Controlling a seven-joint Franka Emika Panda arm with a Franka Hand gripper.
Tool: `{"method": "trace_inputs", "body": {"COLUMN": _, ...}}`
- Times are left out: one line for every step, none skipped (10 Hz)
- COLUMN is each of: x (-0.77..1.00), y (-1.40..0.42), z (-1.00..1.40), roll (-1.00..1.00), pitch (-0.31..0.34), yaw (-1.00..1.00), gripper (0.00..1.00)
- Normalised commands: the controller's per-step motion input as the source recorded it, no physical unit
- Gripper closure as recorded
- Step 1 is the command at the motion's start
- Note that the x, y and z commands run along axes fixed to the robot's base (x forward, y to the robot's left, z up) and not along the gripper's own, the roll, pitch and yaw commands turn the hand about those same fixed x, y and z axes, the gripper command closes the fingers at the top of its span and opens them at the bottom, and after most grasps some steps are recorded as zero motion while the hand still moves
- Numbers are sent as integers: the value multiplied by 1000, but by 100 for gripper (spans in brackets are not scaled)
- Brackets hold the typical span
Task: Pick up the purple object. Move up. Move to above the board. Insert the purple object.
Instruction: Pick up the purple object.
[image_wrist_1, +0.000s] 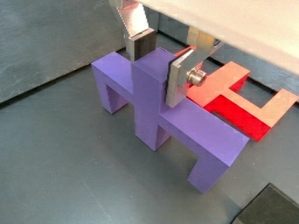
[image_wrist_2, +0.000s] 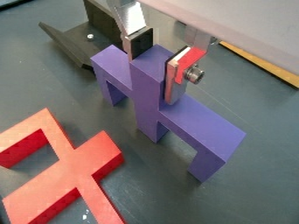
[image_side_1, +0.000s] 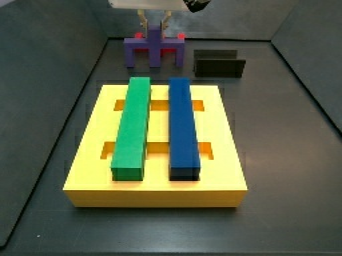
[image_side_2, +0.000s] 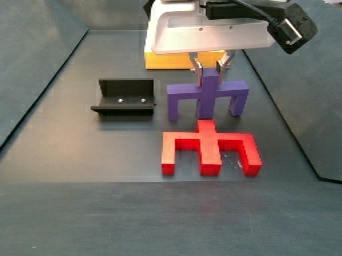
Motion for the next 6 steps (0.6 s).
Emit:
{"method": "trace_inputs", "body": {"x": 0, "y": 0, "z": 0, "roll": 0, "pitch": 0, "yaw": 0, "gripper": 100}}
{"method": "trace_inputs", "body": {"x": 0, "y": 0, "z": 0, "roll": 0, "pitch": 0, "yaw": 0, "gripper": 100}}
{"method": "trace_inputs", "body": {"x": 0, "y": 0, "z": 0, "roll": 0, "pitch": 0, "yaw": 0, "gripper": 100}}
{"method": "trace_inputs", "body": {"x": 0, "y": 0, "z": 0, "roll": 0, "pitch": 0, "yaw": 0, "gripper": 100}}
{"method": "trace_inputs", "body": {"x": 0, "y": 0, "z": 0, "roll": 0, "pitch": 0, "yaw": 0, "gripper": 100}}
{"method": "trace_inputs", "body": {"x": 0, "y": 0, "z": 0, "roll": 0, "pitch": 0, "yaw": 0, "gripper": 100}}
